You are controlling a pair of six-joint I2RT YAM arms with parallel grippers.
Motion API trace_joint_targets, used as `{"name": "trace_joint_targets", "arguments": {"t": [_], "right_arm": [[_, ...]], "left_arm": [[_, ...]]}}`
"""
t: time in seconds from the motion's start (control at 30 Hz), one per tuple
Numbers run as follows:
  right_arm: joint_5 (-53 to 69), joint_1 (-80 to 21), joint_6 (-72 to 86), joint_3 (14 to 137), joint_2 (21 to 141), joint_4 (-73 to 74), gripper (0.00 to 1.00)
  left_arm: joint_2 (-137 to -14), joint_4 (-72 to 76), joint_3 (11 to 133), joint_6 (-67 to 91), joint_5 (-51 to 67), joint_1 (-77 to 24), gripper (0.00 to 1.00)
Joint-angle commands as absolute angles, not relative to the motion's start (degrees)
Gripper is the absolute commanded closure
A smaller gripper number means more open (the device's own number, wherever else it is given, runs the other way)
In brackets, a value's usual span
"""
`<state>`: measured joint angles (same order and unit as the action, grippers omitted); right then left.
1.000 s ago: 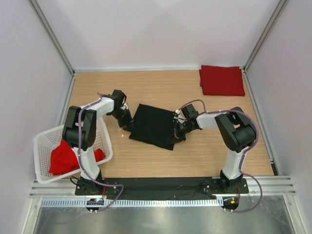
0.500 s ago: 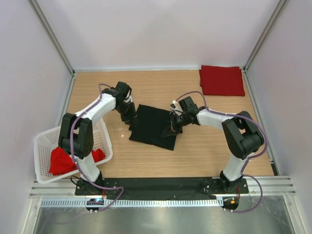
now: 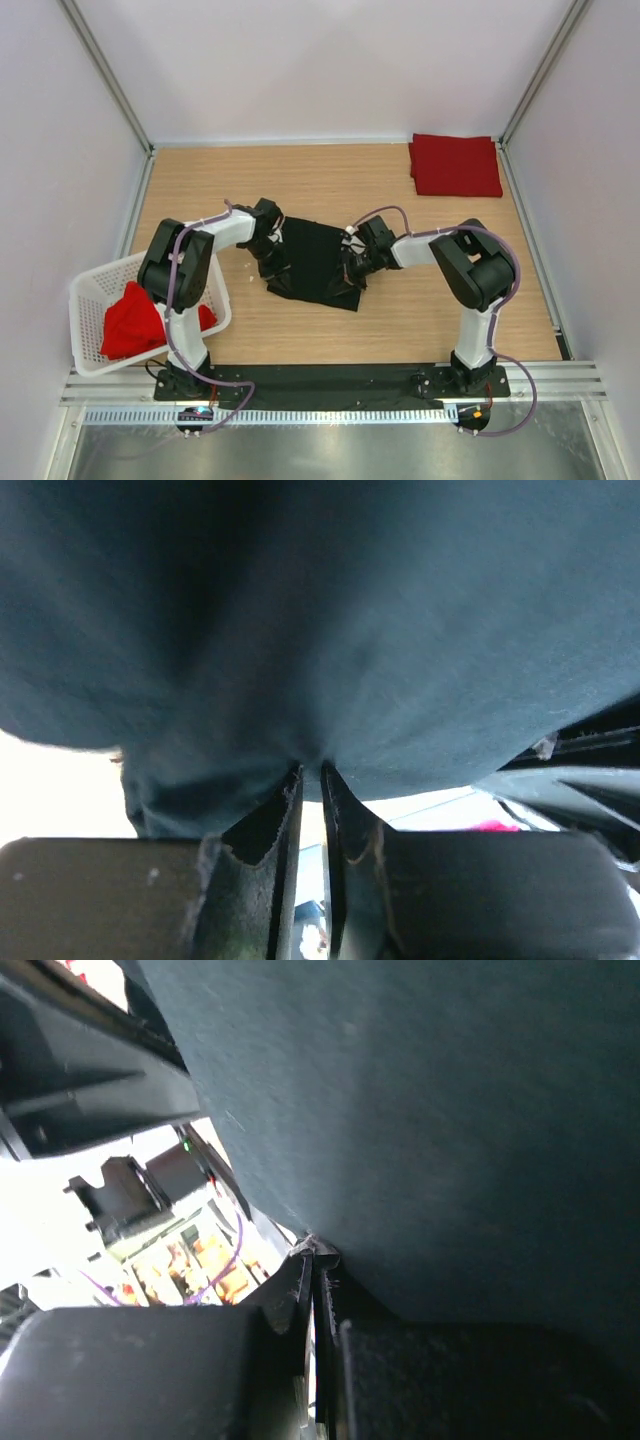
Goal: Fold and stack the t-shirts
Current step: Fold the tshirt
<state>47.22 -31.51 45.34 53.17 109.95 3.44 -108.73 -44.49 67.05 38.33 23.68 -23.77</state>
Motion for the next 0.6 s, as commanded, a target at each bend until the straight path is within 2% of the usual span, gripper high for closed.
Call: {"name": "trace_joint_targets", "arguments": {"t": [0.0,0.13,0.17,0.2,0.3,0.33,0.37,0.4,0.43,0.47,0.5,0.57], "right_arm": [[46.4,-31.0,40.9,47.6,106.4,5.8,0.98],[39.8,-29.1,33.0,44.6,98.5,14.7,0.98],[37.5,-28.7,31.1,45.5,96.9,20.9,0.98],[32.0,-28.7,29.5,46.5,95.0,24.1,0.97],[26.7,-27.3,25.7,50.4,88.8,33.0,0.94],[23.4,-26.6,25.5,51.3,87.6,34.5,0.90],[20.9,-25.3,25.2,53.3,85.8,37.0,0.60],[18.9,-25.0,25.1,54.1,85.3,37.6,0.44],[17.5,-24.8,25.0,54.7,84.9,37.7,0.33],[17.5,-24.7,23.8,55.1,84.6,35.9,0.28],[17.1,-24.3,23.9,55.5,85.2,35.3,0.17],[16.6,-23.6,24.3,55.6,86.0,32.2,0.04]], "left_arm": [[-108.8,-46.8,65.1,36.7,19.4,-22.8,0.86],[-105.8,-48.2,64.9,35.3,17.4,-22.9,0.85],[-105.3,-48.7,65.5,35.2,17.4,-22.8,0.84],[-104.1,-49.6,65.9,35.0,17.7,-22.9,0.82],[-101.5,-50.9,68.0,34.5,19.2,-23.4,0.75],[-100.6,-51.4,68.6,34.5,20.5,-23.9,0.69],[-98.2,-51.7,70.1,34.5,21.2,-24.3,0.62],[-97.0,-51.7,70.7,34.7,21.7,-24.5,0.60],[-96.2,-51.6,71.4,35.0,22.5,-25.0,0.59],[-94.3,-51.5,72.0,35.5,23.1,-25.0,0.58],[-93.7,-51.6,73.0,35.9,23.4,-25.0,0.58],[-92.4,-52.3,73.9,36.6,24.0,-25.0,0.58]]}}
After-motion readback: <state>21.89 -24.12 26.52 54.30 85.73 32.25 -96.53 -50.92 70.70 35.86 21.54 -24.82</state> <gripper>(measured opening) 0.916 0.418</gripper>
